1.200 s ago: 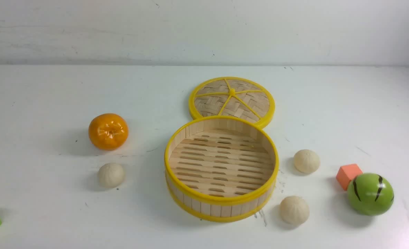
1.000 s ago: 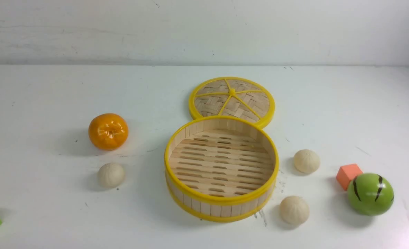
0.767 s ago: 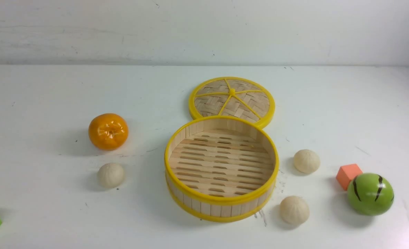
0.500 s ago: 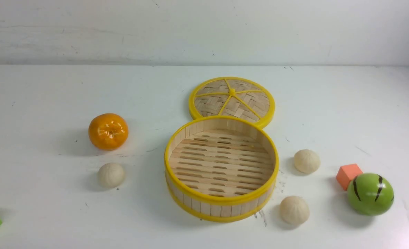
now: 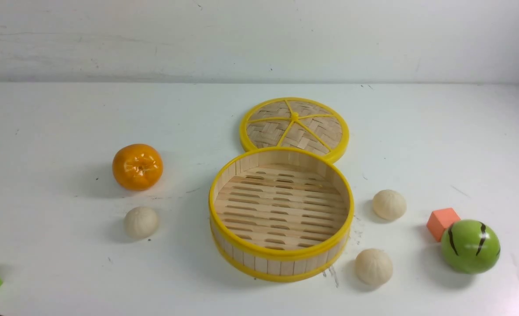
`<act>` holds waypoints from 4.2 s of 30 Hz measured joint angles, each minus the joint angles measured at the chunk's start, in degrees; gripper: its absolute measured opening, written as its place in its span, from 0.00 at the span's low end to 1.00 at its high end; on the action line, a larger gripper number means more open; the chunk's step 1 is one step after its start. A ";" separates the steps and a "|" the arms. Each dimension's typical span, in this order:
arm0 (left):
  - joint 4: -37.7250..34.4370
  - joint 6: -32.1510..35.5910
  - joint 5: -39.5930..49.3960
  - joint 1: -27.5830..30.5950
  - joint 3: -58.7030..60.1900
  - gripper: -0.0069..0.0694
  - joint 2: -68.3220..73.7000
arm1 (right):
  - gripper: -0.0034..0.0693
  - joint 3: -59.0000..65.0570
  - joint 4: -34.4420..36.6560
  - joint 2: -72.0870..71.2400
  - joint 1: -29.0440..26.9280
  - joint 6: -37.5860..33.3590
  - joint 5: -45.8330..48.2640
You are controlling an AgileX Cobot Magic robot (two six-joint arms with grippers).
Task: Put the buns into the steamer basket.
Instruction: Use the left arm to grab a steamed stuffed bun, then use the left arm to put the steamed stuffed bun into the steamer, then use the right arm to grab a steamed stuffed bun
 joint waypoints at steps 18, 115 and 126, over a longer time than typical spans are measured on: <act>5.29 21.57 20.32 0.00 -19.55 0.07 6.29 | 0.26 0.00 0.00 0.00 0.00 0.00 0.00; 40.98 35.00 56.37 -30.18 -111.26 0.53 94.42 | 0.38 0.00 2.52 0.00 0.00 2.49 -0.26; 37.00 33.60 51.95 -30.18 -83.05 0.07 67.88 | 0.38 0.53 36.59 0.00 0.07 25.71 -4.51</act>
